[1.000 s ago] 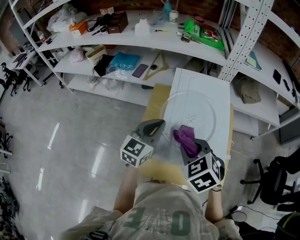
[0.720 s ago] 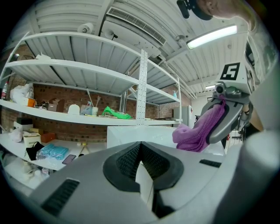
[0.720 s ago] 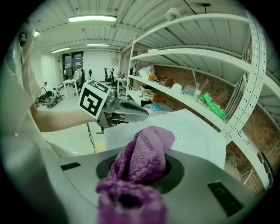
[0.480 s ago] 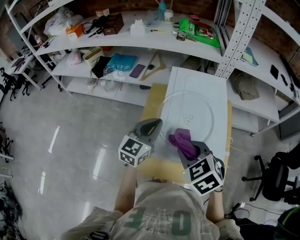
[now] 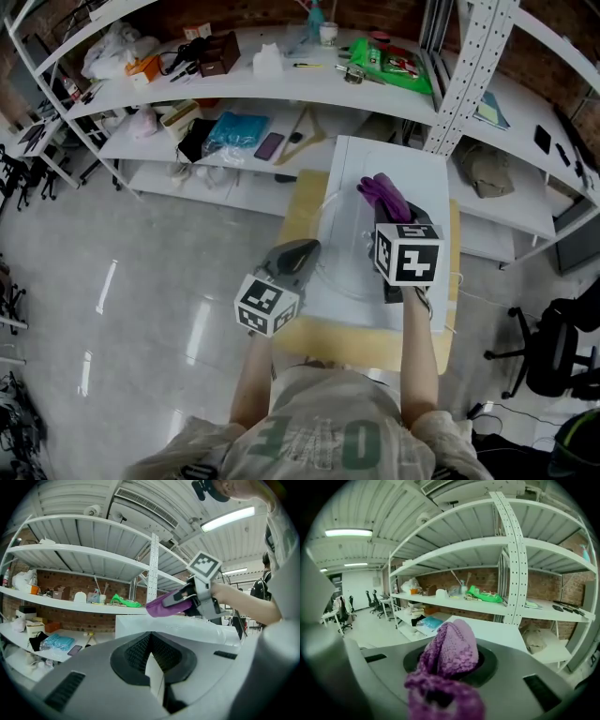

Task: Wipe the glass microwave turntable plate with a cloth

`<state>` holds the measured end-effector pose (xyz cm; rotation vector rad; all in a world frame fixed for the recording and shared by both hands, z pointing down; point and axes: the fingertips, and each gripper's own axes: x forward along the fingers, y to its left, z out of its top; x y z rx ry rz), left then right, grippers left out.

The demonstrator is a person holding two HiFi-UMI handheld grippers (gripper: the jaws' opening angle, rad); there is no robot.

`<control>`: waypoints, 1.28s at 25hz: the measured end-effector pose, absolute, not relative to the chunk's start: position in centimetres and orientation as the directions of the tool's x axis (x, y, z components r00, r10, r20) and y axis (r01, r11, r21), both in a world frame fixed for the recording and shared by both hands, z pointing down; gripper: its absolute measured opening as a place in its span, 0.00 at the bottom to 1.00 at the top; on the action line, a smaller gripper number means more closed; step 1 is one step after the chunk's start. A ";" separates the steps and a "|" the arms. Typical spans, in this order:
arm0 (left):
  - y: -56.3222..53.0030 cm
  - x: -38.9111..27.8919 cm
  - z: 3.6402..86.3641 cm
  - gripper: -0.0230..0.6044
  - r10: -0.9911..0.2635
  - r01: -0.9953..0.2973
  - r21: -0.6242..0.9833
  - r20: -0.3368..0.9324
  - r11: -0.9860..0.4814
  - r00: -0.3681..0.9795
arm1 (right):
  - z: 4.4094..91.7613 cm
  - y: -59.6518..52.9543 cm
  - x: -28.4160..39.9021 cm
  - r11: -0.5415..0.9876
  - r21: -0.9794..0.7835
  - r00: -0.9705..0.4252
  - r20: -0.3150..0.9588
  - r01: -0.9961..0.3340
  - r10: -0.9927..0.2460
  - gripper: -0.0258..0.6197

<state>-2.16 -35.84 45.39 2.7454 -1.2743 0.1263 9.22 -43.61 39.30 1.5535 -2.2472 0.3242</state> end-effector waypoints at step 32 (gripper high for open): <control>-36.9 -1.6 45.8 0.04 -0.816 -0.834 -0.037 0.234 -0.551 0.529 | 43.2 -27.4 9.7 0.376 0.094 -0.261 0.565 -0.922 -0.782 0.12</control>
